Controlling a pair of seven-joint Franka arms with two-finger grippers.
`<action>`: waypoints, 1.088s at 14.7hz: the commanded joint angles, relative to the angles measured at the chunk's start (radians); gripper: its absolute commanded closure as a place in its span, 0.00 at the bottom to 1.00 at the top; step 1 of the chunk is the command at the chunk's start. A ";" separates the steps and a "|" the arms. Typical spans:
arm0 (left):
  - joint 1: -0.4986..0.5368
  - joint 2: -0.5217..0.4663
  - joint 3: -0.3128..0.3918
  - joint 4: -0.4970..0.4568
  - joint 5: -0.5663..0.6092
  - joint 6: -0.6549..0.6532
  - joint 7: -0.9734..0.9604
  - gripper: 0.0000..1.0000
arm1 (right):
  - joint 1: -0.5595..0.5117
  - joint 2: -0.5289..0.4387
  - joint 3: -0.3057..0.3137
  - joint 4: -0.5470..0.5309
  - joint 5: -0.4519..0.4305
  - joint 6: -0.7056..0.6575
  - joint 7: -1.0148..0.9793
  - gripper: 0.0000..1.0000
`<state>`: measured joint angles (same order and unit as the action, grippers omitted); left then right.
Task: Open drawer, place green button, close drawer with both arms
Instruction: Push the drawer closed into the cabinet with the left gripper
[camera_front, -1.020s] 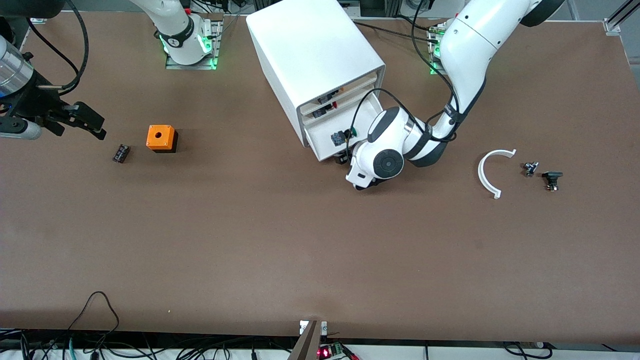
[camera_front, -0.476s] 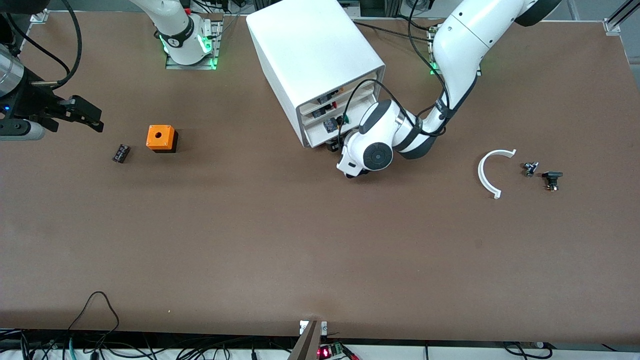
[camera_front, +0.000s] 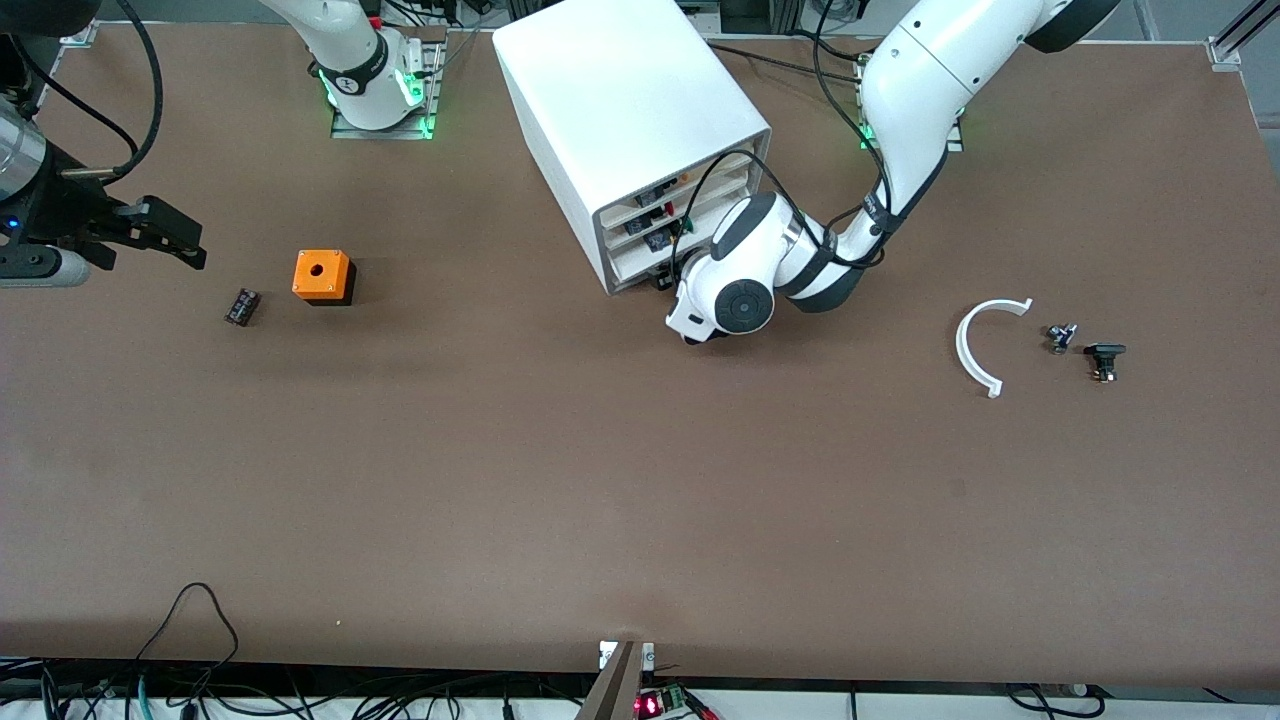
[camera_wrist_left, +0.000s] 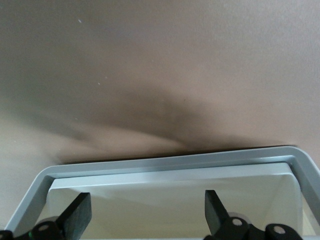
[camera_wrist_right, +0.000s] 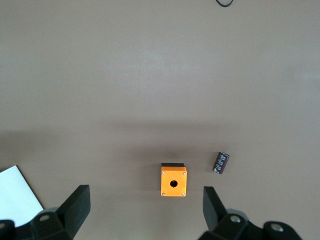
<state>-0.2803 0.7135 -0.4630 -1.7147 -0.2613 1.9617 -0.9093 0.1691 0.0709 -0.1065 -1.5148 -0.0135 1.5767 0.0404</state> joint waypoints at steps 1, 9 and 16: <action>-0.002 -0.023 -0.017 -0.017 -0.039 -0.024 0.001 0.00 | 0.001 0.017 0.001 0.036 -0.009 -0.023 -0.014 0.00; -0.005 -0.003 -0.020 -0.016 -0.039 -0.024 0.015 0.00 | 0.003 0.015 0.002 0.036 -0.020 -0.009 0.095 0.00; -0.017 0.003 -0.022 -0.014 -0.047 -0.024 0.015 0.00 | 0.004 0.018 0.004 0.036 -0.020 0.016 0.105 0.00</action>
<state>-0.2934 0.7285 -0.4829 -1.7207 -0.2704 1.9570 -0.9115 0.1716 0.0720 -0.1054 -1.5092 -0.0219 1.5963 0.1262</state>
